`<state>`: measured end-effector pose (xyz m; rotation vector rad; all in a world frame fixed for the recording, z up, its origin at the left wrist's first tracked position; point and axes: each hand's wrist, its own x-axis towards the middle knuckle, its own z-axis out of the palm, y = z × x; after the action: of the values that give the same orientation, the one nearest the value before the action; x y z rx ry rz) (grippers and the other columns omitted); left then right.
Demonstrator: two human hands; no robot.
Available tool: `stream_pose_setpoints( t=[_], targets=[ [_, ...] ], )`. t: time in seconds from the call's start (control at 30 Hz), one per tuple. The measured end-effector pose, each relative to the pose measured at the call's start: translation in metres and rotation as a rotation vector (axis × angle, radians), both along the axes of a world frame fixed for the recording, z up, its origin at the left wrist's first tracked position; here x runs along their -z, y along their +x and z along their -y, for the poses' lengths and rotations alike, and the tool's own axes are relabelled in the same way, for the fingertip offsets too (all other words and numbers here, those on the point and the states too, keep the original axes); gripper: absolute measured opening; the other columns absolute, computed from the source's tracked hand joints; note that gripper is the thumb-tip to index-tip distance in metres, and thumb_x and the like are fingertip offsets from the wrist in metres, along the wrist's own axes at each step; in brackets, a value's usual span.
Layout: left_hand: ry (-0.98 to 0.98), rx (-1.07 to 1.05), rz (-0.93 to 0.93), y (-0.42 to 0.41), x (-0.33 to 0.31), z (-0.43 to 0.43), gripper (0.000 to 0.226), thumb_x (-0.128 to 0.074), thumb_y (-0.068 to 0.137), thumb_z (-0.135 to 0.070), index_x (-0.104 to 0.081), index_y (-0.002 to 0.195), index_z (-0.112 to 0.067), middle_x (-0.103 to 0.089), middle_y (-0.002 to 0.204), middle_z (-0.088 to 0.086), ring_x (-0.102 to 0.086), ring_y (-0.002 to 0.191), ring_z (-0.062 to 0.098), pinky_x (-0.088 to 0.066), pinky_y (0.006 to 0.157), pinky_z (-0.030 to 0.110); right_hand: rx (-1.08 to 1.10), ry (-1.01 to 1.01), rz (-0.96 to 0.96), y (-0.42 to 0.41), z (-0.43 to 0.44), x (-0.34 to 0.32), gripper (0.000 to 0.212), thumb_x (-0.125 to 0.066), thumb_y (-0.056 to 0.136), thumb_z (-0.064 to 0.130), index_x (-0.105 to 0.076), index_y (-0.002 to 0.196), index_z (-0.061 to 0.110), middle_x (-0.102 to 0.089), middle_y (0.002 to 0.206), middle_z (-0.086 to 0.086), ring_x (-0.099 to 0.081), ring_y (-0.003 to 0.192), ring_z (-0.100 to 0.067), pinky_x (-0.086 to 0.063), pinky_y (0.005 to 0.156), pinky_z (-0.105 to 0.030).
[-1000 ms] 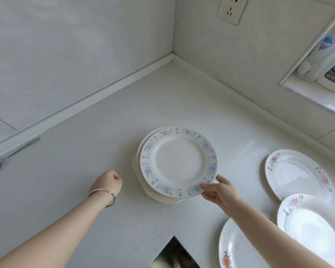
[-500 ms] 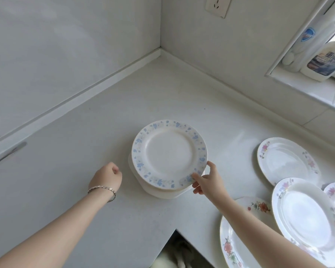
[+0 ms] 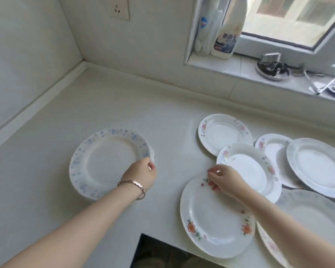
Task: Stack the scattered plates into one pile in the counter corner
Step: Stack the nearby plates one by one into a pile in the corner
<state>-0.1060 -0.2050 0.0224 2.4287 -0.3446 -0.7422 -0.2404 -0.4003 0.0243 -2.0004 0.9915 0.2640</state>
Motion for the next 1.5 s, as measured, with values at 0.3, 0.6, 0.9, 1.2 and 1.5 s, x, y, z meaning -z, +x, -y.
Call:
stream_pose_setpoints(
  t=[0.3, 0.6, 0.9, 1.2, 1.5],
  targets=[
    [-0.097, -0.211, -0.556, -0.104, 0.058, 0.162, 0.029, -0.057, 0.071, -0.023, -0.055, 0.092, -0.005, -0.054, 0.074, 0.014, -0.052, 0.061, 0.027, -0.039, 0.058, 0.024, 0.204, -0.060, -0.037, -0.147, 0.133, -0.002, 0.014, -0.049, 0.089, 0.012, -0.060, 0.097, 0.012, -0.065, 0.062, 0.000, -0.058, 0.053, -0.013, -0.045, 0.056, -0.020],
    [-0.456, -0.820, -0.687, -0.152, 0.065, 0.219, 0.034, -0.047, 0.092, 0.005, -0.050, 0.126, 0.009, -0.058, 0.107, 0.017, -0.058, 0.070, 0.029, -0.056, 0.047, 0.037, 0.204, -0.012, -0.065, -0.194, 0.189, 0.022, 0.016, -0.045, 0.089, 0.014, -0.058, 0.098, 0.013, -0.066, 0.066, 0.000, -0.058, 0.056, -0.012, -0.044, 0.056, -0.020],
    [-0.515, -0.843, -0.436, -0.139, 0.042, 0.196, 0.007, -0.055, 0.086, 0.007, -0.061, 0.082, 0.004, -0.062, 0.039, -0.003, -0.061, 0.060, 0.025, -0.060, 0.070, 0.049, 0.065, -0.023, -0.106, -0.175, 0.191, 0.026, 0.018, -0.044, 0.090, 0.018, -0.060, 0.093, 0.010, -0.066, 0.066, 0.001, -0.055, 0.054, -0.009, -0.044, 0.055, -0.022],
    [-0.853, -1.006, -0.376, -0.057, -0.018, 0.074, 0.028, -0.046, 0.093, 0.003, -0.054, 0.070, -0.012, -0.066, 0.052, 0.002, -0.063, 0.044, 0.012, -0.054, 0.040, 0.023, -0.166, -0.035, -0.070, -0.074, 0.119, 0.010, 0.017, -0.045, 0.091, 0.019, -0.059, 0.098, 0.014, -0.070, 0.076, -0.004, -0.059, 0.061, -0.014, -0.046, 0.060, -0.022],
    [-0.806, -1.249, -0.276, 0.006, -0.017, -0.069, 0.017, -0.043, 0.094, 0.007, -0.056, 0.104, 0.007, -0.054, 0.077, 0.011, -0.056, 0.082, 0.026, -0.043, 0.098, 0.046, -0.326, -0.004, -0.059, 0.028, 0.006, 0.011, 0.016, -0.045, 0.090, 0.016, -0.060, 0.095, 0.013, -0.069, 0.075, -0.006, -0.055, 0.051, -0.008, -0.041, 0.047, -0.016]
  ],
)
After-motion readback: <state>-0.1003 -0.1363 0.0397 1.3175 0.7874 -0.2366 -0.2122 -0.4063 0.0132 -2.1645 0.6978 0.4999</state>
